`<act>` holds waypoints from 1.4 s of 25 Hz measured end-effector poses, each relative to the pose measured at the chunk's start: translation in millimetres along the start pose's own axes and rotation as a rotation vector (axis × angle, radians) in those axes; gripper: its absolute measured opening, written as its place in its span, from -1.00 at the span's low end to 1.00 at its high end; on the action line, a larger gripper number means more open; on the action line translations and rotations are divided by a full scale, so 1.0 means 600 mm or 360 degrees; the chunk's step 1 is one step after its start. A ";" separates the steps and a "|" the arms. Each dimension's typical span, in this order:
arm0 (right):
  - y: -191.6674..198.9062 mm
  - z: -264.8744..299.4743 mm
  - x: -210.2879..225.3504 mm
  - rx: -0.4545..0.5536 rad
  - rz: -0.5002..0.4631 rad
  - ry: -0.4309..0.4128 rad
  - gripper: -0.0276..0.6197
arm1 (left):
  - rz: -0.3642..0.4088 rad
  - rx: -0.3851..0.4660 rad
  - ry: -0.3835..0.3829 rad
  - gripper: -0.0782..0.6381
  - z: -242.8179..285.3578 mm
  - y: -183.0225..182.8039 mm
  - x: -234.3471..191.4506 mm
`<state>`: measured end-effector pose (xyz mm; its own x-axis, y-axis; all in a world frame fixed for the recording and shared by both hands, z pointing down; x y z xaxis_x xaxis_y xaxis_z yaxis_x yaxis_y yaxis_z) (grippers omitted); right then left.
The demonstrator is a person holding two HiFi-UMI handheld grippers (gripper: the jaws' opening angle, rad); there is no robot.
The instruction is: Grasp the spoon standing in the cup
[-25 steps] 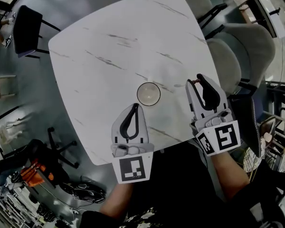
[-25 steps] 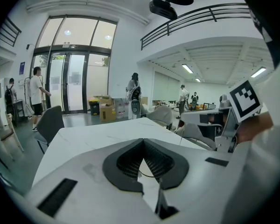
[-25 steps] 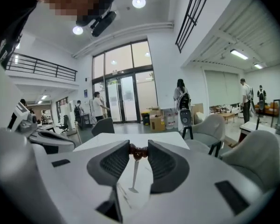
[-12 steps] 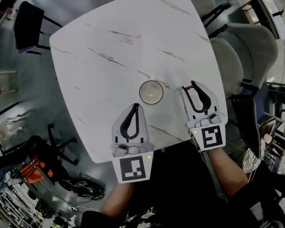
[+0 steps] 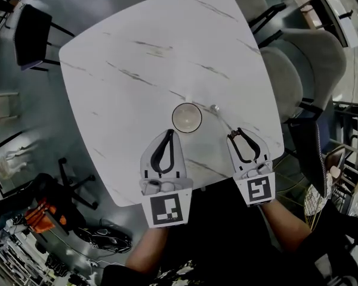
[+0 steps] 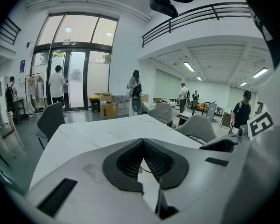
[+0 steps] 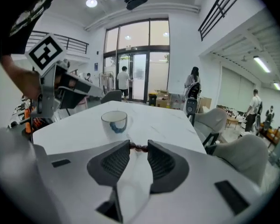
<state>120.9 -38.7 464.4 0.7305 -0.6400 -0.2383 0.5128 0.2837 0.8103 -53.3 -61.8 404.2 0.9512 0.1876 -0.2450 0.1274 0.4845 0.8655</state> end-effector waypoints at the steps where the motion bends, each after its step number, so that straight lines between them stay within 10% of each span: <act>1: 0.011 0.003 -0.003 -0.0066 0.0002 0.0018 -0.37 | -0.0006 0.0004 0.0000 -0.76 0.003 -0.001 0.000; 15: 0.108 0.099 0.009 -0.0511 0.0320 -0.0099 -0.38 | -0.0033 -0.0026 -0.0031 -0.76 -0.003 0.009 -0.009; 35: 0.106 0.105 -0.020 -0.0466 0.0201 -0.0238 -0.11 | -0.0023 -0.0025 -0.0075 -0.76 -0.008 0.012 -0.021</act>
<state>116.5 -58.2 552.8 0.7334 -0.6781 -0.0471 0.5460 0.5464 0.6351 -65.7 -56.8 411.4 0.9614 0.1404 -0.2366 0.1372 0.5006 0.8547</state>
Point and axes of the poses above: the fingertips, and each gripper's own axes: z forward along the fingers, x to its right, y out of its underside, the point moved 3 cm from there along -z, backward along the fingers, and after that the axes turned 9 degrees about -z, right-handed, at the moved point
